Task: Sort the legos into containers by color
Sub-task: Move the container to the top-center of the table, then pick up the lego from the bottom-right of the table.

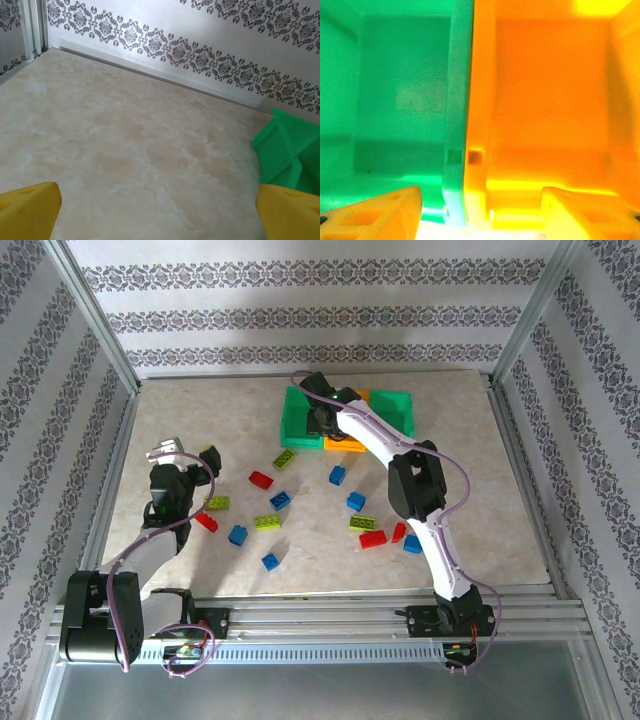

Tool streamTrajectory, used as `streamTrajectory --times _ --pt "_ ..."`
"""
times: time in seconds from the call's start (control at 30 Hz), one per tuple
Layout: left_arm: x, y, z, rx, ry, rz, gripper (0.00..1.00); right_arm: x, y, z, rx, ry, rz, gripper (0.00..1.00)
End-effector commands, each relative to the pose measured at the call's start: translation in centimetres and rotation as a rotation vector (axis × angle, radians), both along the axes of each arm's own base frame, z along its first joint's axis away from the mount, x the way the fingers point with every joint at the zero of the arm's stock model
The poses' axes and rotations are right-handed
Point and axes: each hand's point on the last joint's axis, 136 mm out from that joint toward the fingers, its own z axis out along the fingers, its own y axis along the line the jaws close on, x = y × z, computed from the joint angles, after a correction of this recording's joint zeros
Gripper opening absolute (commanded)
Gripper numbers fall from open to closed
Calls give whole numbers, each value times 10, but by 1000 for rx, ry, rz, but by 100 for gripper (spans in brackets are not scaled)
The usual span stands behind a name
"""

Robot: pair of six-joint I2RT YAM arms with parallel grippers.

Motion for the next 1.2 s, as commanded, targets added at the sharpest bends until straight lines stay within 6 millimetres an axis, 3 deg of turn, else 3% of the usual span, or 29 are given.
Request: streamTrajectory --times 0.0,0.17,0.43,0.53,0.73,0.97,1.17 --pt "0 3 11 -27 -26 6 100 -14 -13 40 -22 -59 11 66" --pt "-4 7 8 -61 -15 37 100 -56 -41 43 -36 -55 -31 66" --pt "-20 5 24 -153 10 54 100 -179 -128 25 -88 19 -192 64" --pt "-29 5 34 -203 -22 71 100 -225 -153 16 -93 65 -239 62" --pt "-39 6 50 -242 -88 79 100 -295 -183 2 -40 133 -331 63" --pt "-37 6 50 -238 -83 77 100 -346 -207 -32 -41 256 -419 61" --pt "-36 5 47 -240 -74 71 100 -349 -206 -53 12 276 -432 61"
